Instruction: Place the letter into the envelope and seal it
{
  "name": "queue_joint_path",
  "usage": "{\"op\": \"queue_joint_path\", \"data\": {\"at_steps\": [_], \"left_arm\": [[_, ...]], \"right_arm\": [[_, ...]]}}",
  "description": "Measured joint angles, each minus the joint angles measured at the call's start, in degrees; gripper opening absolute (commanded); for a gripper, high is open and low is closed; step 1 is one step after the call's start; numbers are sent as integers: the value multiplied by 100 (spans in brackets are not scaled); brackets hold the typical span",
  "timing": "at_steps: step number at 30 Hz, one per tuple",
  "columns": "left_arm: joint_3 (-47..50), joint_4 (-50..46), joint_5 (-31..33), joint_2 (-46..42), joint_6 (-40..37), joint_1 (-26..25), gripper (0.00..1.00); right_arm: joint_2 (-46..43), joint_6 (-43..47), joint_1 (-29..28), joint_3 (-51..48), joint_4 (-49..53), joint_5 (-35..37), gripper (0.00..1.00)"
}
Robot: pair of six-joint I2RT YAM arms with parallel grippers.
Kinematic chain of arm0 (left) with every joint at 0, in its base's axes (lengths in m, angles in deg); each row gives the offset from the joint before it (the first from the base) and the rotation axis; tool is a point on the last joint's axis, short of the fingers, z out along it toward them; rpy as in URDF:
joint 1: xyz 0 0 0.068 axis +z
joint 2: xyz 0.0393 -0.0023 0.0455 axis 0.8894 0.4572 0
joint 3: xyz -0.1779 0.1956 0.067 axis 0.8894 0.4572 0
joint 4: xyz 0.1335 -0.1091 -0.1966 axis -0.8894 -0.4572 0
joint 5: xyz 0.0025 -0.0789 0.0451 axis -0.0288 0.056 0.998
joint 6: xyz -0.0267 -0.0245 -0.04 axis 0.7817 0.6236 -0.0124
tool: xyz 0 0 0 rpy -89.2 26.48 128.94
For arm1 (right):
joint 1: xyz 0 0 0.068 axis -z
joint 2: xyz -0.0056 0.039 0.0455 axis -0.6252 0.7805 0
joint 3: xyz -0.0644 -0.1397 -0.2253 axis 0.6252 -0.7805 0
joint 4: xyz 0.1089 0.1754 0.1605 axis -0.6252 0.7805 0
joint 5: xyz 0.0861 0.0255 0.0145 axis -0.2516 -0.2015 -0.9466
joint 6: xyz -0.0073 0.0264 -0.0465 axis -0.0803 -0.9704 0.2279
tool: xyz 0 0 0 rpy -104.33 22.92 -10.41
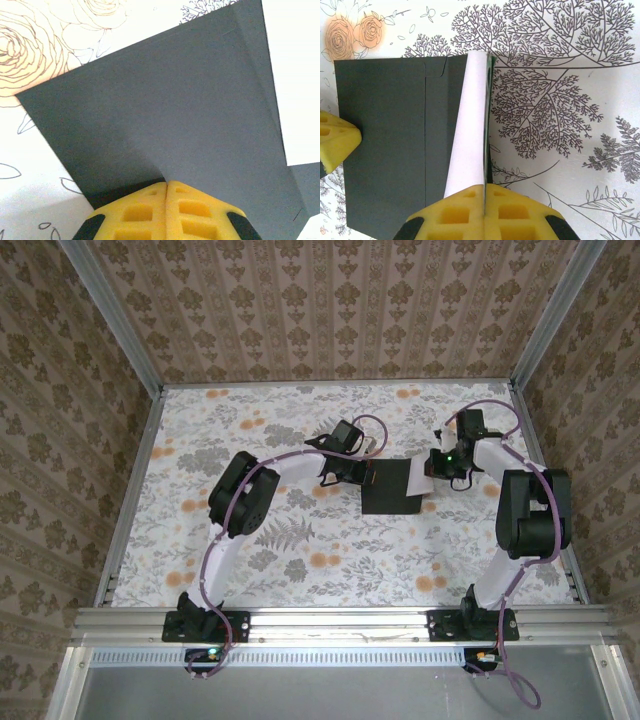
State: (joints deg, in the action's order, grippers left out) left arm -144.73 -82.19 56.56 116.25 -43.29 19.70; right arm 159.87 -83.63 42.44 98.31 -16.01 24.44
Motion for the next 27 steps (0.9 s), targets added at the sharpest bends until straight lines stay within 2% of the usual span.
{"op": "queue_joint_path", "data": {"at_steps": [18,27], "left_arm": [[0,9,9,0,214,-33,0],[0,7,63,0,442,-44,0]], "right_arm": [[0,24,-361,-164,-286,-85,0],[-79,-693,-402,-527,-667,33,0]]}}
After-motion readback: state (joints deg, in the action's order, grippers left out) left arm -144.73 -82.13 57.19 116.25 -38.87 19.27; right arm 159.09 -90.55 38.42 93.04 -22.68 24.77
